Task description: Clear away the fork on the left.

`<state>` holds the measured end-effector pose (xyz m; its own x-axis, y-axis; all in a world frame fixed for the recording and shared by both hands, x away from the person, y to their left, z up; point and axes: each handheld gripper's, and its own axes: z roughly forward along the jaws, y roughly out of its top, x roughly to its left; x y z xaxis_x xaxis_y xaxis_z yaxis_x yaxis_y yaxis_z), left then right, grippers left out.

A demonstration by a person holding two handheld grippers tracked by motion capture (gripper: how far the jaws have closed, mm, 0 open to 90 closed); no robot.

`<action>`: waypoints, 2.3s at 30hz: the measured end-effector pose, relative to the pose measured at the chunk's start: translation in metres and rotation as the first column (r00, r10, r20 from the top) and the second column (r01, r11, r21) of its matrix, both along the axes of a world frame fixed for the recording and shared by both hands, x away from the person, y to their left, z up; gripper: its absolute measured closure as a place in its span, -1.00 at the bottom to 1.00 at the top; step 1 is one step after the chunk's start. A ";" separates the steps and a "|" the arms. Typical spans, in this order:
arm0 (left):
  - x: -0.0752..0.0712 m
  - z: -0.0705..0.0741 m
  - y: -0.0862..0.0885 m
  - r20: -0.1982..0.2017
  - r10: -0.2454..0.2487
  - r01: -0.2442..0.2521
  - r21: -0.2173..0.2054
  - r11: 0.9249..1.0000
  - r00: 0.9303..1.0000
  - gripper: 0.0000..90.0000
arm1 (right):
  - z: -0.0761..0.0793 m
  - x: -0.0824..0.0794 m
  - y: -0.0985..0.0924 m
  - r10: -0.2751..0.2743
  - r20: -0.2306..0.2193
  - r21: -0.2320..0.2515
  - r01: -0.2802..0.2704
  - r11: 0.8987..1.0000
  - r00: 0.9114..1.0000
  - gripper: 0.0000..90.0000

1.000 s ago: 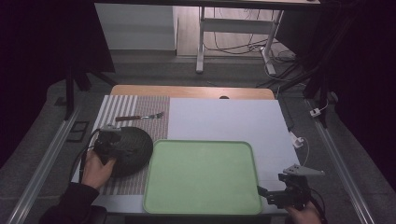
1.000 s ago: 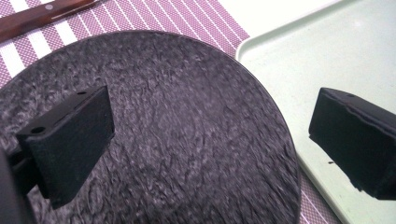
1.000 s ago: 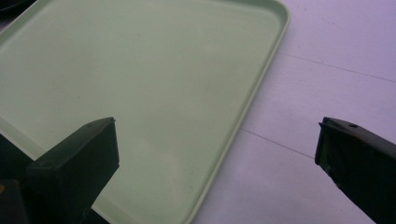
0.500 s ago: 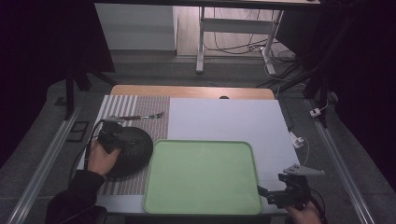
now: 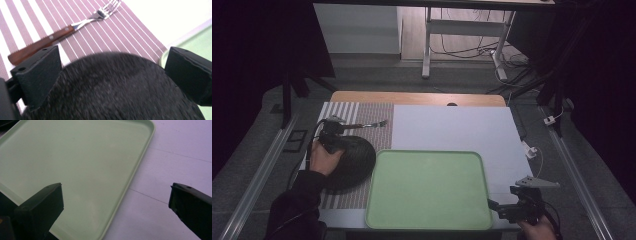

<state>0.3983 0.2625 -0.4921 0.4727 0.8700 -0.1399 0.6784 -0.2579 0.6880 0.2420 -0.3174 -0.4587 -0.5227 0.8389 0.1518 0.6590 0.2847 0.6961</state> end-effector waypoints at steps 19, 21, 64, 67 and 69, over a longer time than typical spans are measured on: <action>0.045 -0.016 0.005 -0.040 -0.012 0.014 0.065 0.998 0.999 -0.88 | 0.000 0.000 0.000 0.001 -0.002 0.008 -0.001 1.000 1.000 -1.00; 0.048 -0.015 0.007 -0.034 -0.017 0.019 0.072 0.997 0.999 -0.63 | 0.000 0.000 0.000 0.002 -0.001 0.006 -0.002 1.000 1.000 -1.00; 0.081 -0.032 0.040 -0.246 0.085 -0.053 0.135 0.989 0.965 0.99 | 0.000 -0.001 -0.001 0.002 0.003 0.012 -0.002 1.000 1.000 -1.00; 0.082 -0.031 0.039 -0.254 0.071 -0.036 0.143 0.989 0.965 0.99 | 0.000 -0.001 -0.001 0.001 0.004 0.012 -0.001 1.000 1.000 -1.00; 0.082 -0.029 0.039 -0.249 0.088 -0.055 0.138 0.989 0.964 0.99 | 0.000 -0.001 -0.001 0.001 0.004 0.013 -0.001 1.000 1.000 -1.00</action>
<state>0.4806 0.3019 -0.5215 0.3722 0.9187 -0.1323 0.8463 -0.2774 0.4548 0.2409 -0.3187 -0.4585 -0.5246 0.8362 0.1601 0.6555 0.2767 0.7026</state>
